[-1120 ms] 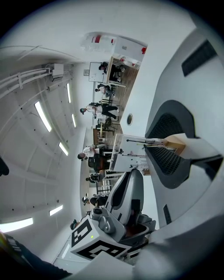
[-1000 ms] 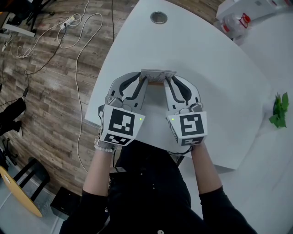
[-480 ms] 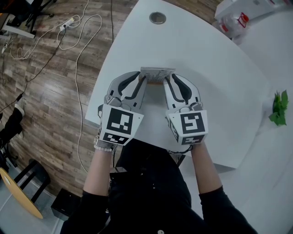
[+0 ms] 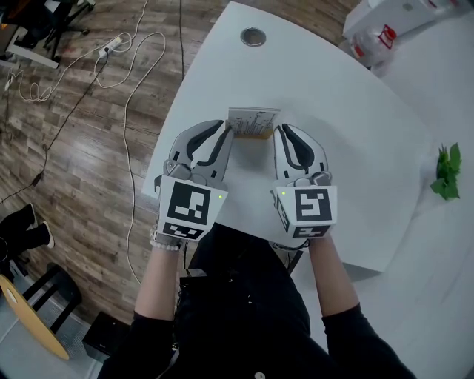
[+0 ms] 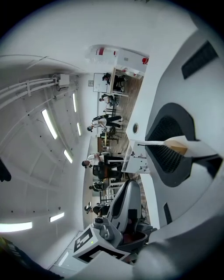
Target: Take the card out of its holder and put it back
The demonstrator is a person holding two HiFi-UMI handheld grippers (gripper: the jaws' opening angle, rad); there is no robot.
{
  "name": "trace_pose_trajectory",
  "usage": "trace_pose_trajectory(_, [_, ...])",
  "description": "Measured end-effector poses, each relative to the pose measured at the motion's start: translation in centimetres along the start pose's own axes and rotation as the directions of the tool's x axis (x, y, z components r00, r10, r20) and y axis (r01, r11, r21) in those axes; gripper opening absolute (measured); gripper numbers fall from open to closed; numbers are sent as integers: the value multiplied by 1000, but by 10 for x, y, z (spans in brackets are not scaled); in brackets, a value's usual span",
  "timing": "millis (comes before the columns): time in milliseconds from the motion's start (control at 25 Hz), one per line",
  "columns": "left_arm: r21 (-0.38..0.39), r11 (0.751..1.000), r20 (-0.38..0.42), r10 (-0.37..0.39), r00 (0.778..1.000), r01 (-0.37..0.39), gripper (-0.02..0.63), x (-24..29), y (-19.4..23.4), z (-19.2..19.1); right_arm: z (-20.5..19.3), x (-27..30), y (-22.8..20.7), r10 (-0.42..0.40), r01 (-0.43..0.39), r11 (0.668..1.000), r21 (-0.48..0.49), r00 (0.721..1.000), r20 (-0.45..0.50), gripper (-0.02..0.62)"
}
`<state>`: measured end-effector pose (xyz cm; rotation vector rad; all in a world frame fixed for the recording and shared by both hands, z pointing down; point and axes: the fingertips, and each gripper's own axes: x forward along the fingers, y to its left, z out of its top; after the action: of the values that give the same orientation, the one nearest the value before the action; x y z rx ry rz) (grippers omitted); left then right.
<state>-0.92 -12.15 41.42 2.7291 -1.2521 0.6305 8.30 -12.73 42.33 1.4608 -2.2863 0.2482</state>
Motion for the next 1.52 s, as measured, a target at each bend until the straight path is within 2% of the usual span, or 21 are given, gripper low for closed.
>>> trace_pose_trajectory(240, [33,999,45,1,999,-2,25,-23,-1,25,18,-17,7,8,-8,999,-36,1000,20,52])
trace_pose_trajectory(600, [92,996,86,-10,996,2,20,-58,-13,67,54,-57,15,13,-8,998,-69,997,81,51])
trace_pose_trajectory(920, [91,996,142,8,990,-21,18,-99,-18,104,92,-90,26,24,-9,996,-91,987,160,51])
trace_pose_trajectory(1280, [62,996,161,49,986,-59,17,-133,-21,124,120,-119,37,55,-26,990,-138,976,210,51])
trace_pose_trajectory(1520, [86,994,180,50,982,-67,17,-139,-23,127,127,-128,45,74,-40,988,-147,970,230,51])
